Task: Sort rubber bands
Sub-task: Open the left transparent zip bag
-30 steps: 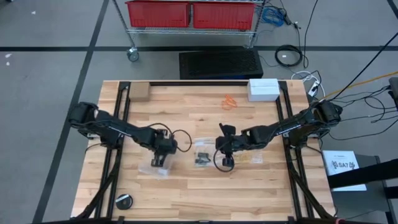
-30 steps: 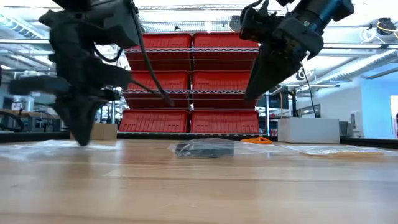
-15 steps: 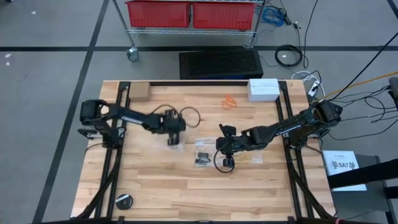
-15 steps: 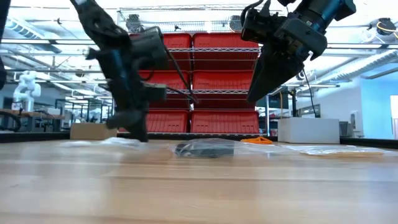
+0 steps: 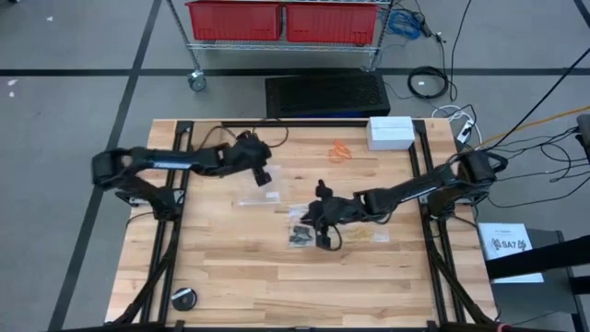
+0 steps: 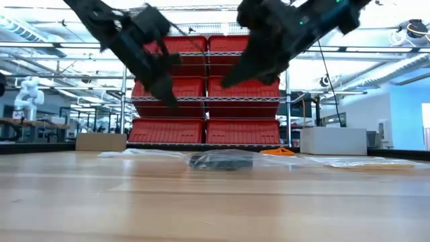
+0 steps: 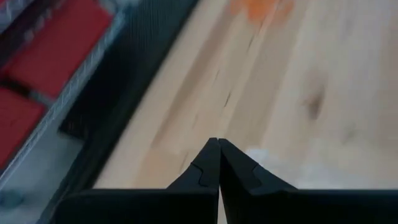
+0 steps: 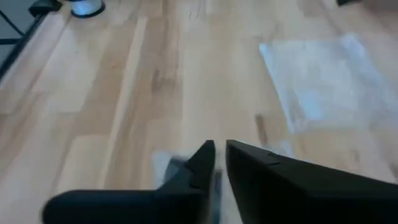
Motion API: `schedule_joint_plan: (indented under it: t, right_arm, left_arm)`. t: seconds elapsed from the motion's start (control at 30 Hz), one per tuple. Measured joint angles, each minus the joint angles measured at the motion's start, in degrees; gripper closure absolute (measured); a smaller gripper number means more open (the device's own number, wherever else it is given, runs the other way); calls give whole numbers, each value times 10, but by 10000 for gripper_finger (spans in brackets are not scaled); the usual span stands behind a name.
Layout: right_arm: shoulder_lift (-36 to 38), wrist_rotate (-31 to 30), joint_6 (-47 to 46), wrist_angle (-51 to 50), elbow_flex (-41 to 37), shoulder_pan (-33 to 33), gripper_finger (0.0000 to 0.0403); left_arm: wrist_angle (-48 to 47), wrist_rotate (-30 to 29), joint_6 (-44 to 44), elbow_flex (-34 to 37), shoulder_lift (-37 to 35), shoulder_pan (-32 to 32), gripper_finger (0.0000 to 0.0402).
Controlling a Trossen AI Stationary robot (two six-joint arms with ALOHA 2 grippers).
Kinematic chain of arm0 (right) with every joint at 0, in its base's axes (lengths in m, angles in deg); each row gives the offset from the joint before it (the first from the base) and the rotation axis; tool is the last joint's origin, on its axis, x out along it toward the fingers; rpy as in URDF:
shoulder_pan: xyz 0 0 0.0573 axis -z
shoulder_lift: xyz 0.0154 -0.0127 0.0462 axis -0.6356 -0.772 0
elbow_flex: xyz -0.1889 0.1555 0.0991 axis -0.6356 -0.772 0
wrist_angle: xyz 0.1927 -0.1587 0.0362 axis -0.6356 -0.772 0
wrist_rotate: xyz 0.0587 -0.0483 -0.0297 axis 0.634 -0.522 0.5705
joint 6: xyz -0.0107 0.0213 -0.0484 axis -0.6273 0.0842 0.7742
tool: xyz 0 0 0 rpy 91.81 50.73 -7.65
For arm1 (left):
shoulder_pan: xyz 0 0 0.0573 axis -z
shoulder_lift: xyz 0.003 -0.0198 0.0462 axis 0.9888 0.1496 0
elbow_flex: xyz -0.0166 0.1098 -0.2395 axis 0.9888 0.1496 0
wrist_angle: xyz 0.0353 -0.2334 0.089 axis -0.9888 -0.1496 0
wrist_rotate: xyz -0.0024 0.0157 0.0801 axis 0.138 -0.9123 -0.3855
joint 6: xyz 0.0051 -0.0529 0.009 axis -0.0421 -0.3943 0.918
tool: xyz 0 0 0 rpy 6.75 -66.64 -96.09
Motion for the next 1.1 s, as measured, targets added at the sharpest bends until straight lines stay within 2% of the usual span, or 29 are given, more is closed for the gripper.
schedule_joint_plan:
  t: [0.13,0.27,0.47,0.67,0.8,0.9,1.1]
  right_arm:
    - [-70,-9,47,56,31,25,309]
    - [-149,-21,110,45,106,46,276]
    - [-250,-49,146,-65,242,74,264]
    - [-332,-51,197,-133,355,84,264]
    - [-375,-101,210,-180,416,85,275]
    - [-397,-103,220,-214,450,92,294]
    - [-418,-103,246,-221,468,99,371]
  left_arm:
    - [74,51,-17,54,-93,17,398]
    - [127,92,-17,103,-176,36,398]
    - [140,99,2,134,-263,44,398]
    - [137,99,14,143,-295,44,398]
    - [132,99,15,143,-295,44,398]
    - [118,99,15,143,-295,44,398]
    - [112,98,-12,143,-295,44,398]
